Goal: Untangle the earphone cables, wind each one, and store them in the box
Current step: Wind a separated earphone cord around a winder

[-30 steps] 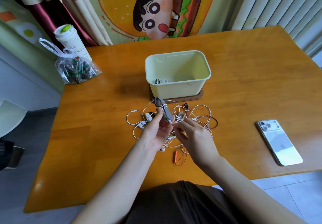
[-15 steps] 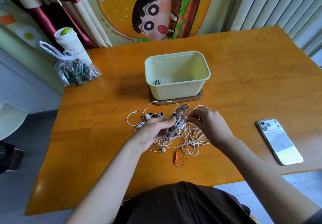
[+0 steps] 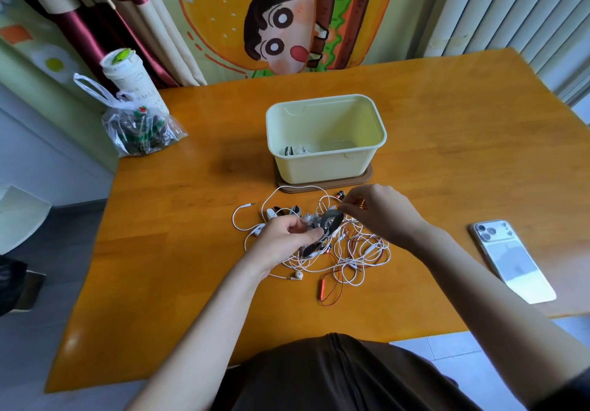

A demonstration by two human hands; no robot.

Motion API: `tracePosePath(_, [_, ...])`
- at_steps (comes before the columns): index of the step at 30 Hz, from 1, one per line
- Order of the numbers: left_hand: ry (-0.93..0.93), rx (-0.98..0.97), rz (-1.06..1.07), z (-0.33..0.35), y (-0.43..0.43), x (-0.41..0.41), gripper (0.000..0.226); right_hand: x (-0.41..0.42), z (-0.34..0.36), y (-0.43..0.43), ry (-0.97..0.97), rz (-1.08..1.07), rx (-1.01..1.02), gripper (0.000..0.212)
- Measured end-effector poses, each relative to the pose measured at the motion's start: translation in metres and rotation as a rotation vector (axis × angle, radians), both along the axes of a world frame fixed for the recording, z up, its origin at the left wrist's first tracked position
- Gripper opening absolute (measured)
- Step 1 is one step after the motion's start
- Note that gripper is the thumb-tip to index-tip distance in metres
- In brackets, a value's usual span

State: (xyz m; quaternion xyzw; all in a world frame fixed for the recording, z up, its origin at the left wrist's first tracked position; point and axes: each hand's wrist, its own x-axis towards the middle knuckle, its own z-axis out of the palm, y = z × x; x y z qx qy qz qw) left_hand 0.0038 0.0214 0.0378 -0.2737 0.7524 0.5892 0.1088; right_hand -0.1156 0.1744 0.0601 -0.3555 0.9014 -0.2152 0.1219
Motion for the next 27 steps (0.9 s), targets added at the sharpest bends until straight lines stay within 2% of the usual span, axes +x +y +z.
tracePosePath(4, [0.025,-0.124,0.078,-0.008,0.002,-0.001,0.020,0.001,0.006,-0.002,-0.018,-0.008,-0.014,0.020])
tracePosePath(9, [0.082,-0.123,0.315,-0.013,0.006,-0.003,0.028,0.024,0.009,-0.011,-0.100,0.030,-0.152,0.016])
tracePosePath(11, [0.097,0.012,0.442,-0.010,0.006,-0.008,0.025,0.038,0.006,-0.016,-0.112,0.034,-0.225,0.014])
tracePosePath(14, [0.072,0.438,0.658,-0.002,0.002,-0.017,0.023,0.061,-0.005,-0.021,-0.153,0.114,-0.287,0.014])
tracePosePath(16, [0.062,0.572,0.706,0.002,-0.004,-0.021,0.026,0.074,-0.011,-0.022,-0.177,0.147,-0.308,0.014])
tracePosePath(24, [0.092,0.583,0.656,0.002,-0.006,-0.016,0.019,0.044,0.000,-0.015,-0.226,-0.221,-0.520,0.008])
tracePosePath(25, [0.095,0.617,0.653,0.002,-0.005,-0.015,0.019,0.038,-0.001,-0.013,-0.199,-0.250,-0.515,0.008])
tracePosePath(27, [0.109,0.668,0.633,0.004,-0.004,-0.013,0.019,0.027,-0.011,-0.009,-0.170,-0.260,-0.383,0.010])
